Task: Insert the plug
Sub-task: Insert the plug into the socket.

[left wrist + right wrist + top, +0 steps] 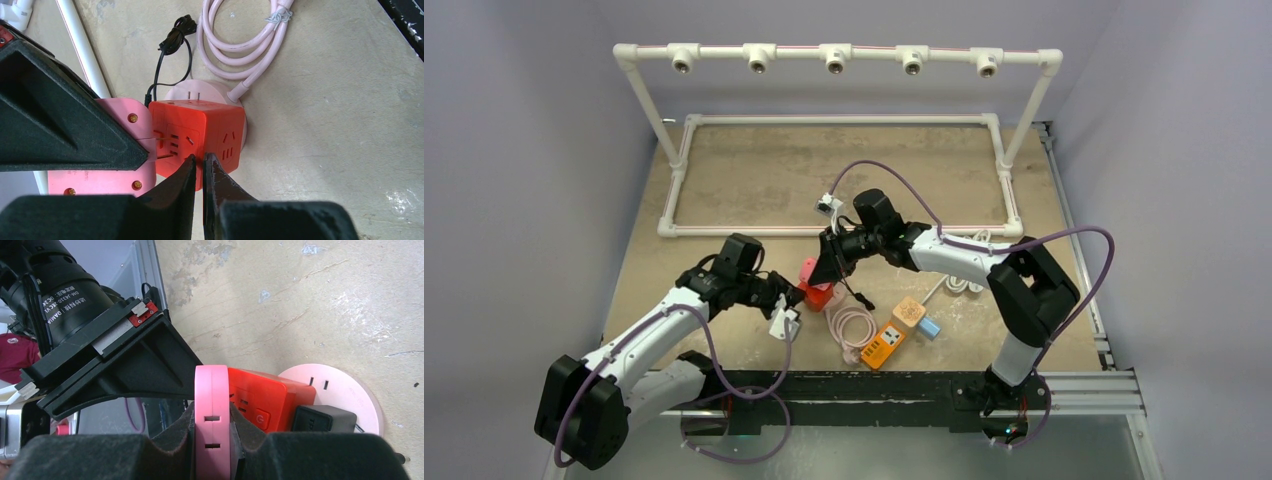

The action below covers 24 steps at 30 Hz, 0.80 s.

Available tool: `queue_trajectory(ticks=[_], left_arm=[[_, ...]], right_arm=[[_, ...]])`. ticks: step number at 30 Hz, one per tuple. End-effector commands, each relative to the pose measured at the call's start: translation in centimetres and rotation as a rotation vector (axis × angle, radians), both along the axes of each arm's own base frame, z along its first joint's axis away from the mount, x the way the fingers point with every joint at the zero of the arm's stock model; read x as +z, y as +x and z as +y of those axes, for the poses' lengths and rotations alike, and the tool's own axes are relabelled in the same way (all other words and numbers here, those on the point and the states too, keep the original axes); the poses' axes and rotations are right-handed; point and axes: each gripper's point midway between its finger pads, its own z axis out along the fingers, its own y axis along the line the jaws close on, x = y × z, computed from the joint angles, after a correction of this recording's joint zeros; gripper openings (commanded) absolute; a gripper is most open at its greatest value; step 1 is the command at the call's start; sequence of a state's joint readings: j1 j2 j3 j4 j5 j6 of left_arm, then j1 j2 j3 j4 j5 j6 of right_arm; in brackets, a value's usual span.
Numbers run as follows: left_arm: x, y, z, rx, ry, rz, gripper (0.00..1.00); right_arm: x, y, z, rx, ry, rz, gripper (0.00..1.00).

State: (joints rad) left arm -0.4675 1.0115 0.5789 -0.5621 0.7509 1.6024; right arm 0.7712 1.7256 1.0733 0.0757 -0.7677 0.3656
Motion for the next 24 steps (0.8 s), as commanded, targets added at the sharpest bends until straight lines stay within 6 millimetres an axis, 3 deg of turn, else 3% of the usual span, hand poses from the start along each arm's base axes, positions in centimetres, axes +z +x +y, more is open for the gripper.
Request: queue_trajectory(ticks=[1,24], left_arm=[[-0.8,-0.5,0.3,0.025,0.035,0.059,0.07],[-0.6,-0.3,0.2,0.041,0.035,0.057,0.05]], right_arm=[[3.0,1.0,0.5,-0.012,0.060,-0.077,0.00],[0.6,1.2,0.2,-0.034,0.008,-0.054,0.00]])
